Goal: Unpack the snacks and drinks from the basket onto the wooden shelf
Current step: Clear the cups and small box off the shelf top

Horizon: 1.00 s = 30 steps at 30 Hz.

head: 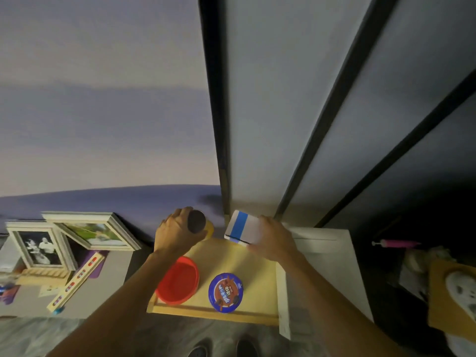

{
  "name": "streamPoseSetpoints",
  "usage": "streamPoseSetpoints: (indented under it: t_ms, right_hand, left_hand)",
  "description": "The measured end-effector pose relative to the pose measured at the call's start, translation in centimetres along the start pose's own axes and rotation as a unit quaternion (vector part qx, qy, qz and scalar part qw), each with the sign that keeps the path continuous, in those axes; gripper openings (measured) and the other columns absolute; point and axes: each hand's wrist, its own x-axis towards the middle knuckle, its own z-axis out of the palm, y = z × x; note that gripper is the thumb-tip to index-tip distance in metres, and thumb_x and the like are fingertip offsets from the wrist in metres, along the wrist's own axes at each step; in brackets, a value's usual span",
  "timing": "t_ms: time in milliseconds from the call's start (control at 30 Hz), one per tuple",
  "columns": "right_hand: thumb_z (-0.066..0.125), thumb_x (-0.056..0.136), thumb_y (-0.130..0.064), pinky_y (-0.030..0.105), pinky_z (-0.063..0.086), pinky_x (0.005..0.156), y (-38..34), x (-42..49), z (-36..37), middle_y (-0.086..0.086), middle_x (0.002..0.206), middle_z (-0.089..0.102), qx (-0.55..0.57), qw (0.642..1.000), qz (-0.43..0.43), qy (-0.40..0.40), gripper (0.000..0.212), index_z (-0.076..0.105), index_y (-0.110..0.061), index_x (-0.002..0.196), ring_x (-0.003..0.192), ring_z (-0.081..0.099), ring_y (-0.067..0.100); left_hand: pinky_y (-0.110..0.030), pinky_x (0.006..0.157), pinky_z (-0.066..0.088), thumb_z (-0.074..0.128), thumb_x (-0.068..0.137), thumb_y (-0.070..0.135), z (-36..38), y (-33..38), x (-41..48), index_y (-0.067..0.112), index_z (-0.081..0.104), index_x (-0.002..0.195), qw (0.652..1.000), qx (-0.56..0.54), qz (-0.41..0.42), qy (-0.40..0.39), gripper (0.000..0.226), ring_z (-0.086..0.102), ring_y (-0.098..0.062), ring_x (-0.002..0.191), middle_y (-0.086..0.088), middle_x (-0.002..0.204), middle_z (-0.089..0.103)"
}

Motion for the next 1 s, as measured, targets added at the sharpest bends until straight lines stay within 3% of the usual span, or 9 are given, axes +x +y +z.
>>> streamPoseSetpoints:
  t_ms: [167, 300, 467, 600, 733, 833, 1000]
  right_hand:
    - [0.086, 0.068, -0.071, 0.028, 0.048, 0.076, -2.0, -2.1, -5.8, -0.004, 0.121, 0.063, -0.007, 0.999, -0.007, 0.04, 0.085, 0.05, -0.026, 0.131, 0.107, 0.067, 0.019]
    - [0.085, 0.074, -0.067, 0.035, 0.055, 0.09, -3.6, -5.0, -9.0, -0.001, 0.131, 0.059, 0.015, 0.997, 0.017, 0.071, 0.086, 0.046, -0.024, 0.138, 0.115, 0.064, 0.02]
    - [0.08, 0.075, -0.074, 0.035, 0.056, 0.092, -5.2, -10.0, -10.5, -0.003, 0.132, 0.061, 0.016, 0.991, 0.053, 0.121, 0.088, 0.045, -0.026, 0.14, 0.117, 0.065, 0.019]
    - [0.074, 0.071, -0.083, 0.034, 0.056, 0.09, -5.6, -15.0, -10.9, -0.005, 0.124, 0.064, 0.012, 0.985, 0.095, 0.146, 0.088, 0.049, -0.029, 0.135, 0.112, 0.067, 0.017]
    - [0.07, 0.067, -0.087, 0.04, 0.054, 0.091, -4.7, -21.0, -10.6, -0.009, 0.118, 0.059, 0.011, 0.973, 0.161, 0.164, 0.088, 0.047, -0.03, 0.131, 0.109, 0.062, 0.014]
    - [0.067, 0.07, -0.087, 0.043, 0.053, 0.096, -3.9, -26.4, -10.8, -0.004, 0.128, 0.059, 0.02, 0.965, 0.202, 0.168, 0.095, 0.043, -0.027, 0.14, 0.118, 0.061, 0.019]
    - [0.071, 0.071, -0.083, 0.048, 0.052, 0.099, -1.3, -36.0, -11.2, -0.001, 0.139, 0.057, 0.029, 0.938, 0.293, 0.182, 0.099, 0.042, -0.025, 0.145, 0.127, 0.058, 0.026]
  left_hand:
    - [-0.037, 0.087, 0.053, 0.087, 0.073, 0.066, -6.4, 2.1, -1.4, 0.03, 0.055, 0.144, 0.999, -0.024, 0.038, 0.017, 0.086, 0.064, -0.024, 0.116, 0.003, 0.136, 0.064]
    - [-0.036, 0.083, 0.057, 0.088, 0.067, 0.069, -10.3, 2.3, -2.5, 0.031, 0.057, 0.137, 0.995, -0.045, 0.084, 0.025, 0.086, 0.069, -0.022, 0.108, 0.004, 0.126, 0.07]
    - [-0.031, 0.08, 0.056, 0.088, 0.067, 0.071, -13.3, 2.3, -3.8, 0.025, 0.058, 0.14, 0.985, -0.079, 0.15, 0.018, 0.091, 0.069, -0.021, 0.108, 0.001, 0.13, 0.071]
    - [-0.044, 0.082, 0.063, 0.073, 0.06, 0.083, -14.0, 3.3, -5.7, 0.031, 0.066, 0.128, 0.97, -0.102, 0.219, 0.003, 0.086, 0.071, -0.021, 0.102, 0.005, 0.121, 0.074]
    - [-0.043, 0.084, 0.063, 0.081, 0.065, 0.075, -13.7, 6.0, -8.6, 0.034, 0.065, 0.127, 0.954, -0.107, 0.278, -0.033, 0.076, 0.069, -0.018, 0.1, 0.008, 0.117, 0.073]
    - [-0.04, 0.086, 0.061, 0.084, 0.067, 0.074, -12.6, 8.4, -11.1, 0.037, 0.061, 0.129, 0.938, -0.109, 0.321, -0.074, 0.075, 0.067, -0.013, 0.101, 0.018, 0.112, 0.066]
    - [-0.038, 0.087, 0.057, 0.076, 0.062, 0.08, -10.5, 14.2, -16.5, 0.039, 0.065, 0.119, 0.904, -0.109, 0.394, -0.126, 0.071, 0.065, -0.01, 0.098, 0.016, 0.108, 0.068]
